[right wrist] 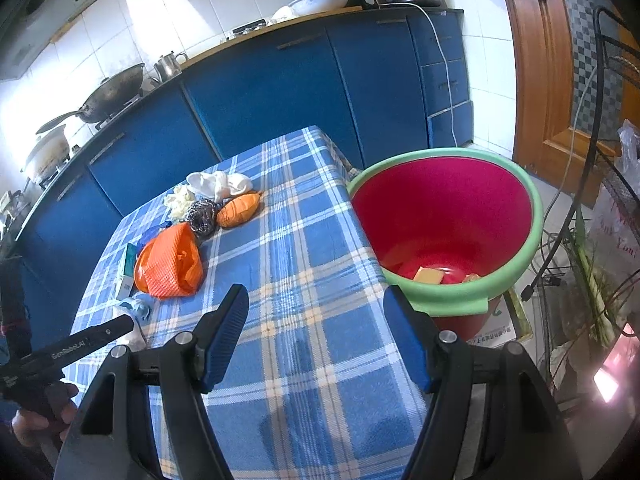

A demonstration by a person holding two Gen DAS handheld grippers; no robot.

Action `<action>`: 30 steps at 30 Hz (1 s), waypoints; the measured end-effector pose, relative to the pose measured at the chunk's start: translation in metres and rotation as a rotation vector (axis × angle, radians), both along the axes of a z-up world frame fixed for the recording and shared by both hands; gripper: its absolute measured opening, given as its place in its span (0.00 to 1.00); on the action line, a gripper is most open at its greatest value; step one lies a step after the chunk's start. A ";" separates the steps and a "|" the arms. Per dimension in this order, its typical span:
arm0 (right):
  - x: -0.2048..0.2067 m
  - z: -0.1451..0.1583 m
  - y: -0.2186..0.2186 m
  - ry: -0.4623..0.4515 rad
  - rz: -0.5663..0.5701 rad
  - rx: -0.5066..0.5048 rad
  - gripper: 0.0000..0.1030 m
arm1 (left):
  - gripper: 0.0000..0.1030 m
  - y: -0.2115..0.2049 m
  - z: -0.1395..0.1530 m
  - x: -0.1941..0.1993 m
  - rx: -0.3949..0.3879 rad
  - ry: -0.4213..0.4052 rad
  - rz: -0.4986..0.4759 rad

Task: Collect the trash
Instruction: 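Move both tools back over the table toward the remaining trash, then grasp the white plastic bag with left tool while right tool grasps the orange mesh bag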

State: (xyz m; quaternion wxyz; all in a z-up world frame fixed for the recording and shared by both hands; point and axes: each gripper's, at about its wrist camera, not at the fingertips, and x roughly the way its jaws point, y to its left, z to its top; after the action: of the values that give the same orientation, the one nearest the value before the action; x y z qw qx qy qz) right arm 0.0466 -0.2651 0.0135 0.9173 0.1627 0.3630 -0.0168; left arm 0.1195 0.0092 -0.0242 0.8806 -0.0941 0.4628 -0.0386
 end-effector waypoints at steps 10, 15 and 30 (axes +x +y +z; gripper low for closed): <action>0.003 -0.007 0.002 0.020 0.010 0.003 0.70 | 0.61 0.003 -0.014 0.006 -0.027 0.012 0.000; 0.004 -0.010 0.006 0.029 0.018 0.001 0.70 | 0.57 0.004 -0.015 0.006 -0.017 0.006 0.001; 0.010 -0.012 0.024 0.052 0.066 -0.016 0.70 | 0.35 0.019 -0.005 -0.013 -0.044 -0.058 -0.057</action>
State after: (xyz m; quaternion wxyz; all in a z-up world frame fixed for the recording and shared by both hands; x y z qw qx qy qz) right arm 0.0571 -0.2409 0.0018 0.9089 0.1430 0.3916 0.0062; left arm 0.1061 0.0279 -0.0288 0.8899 -0.0992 0.4387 -0.0764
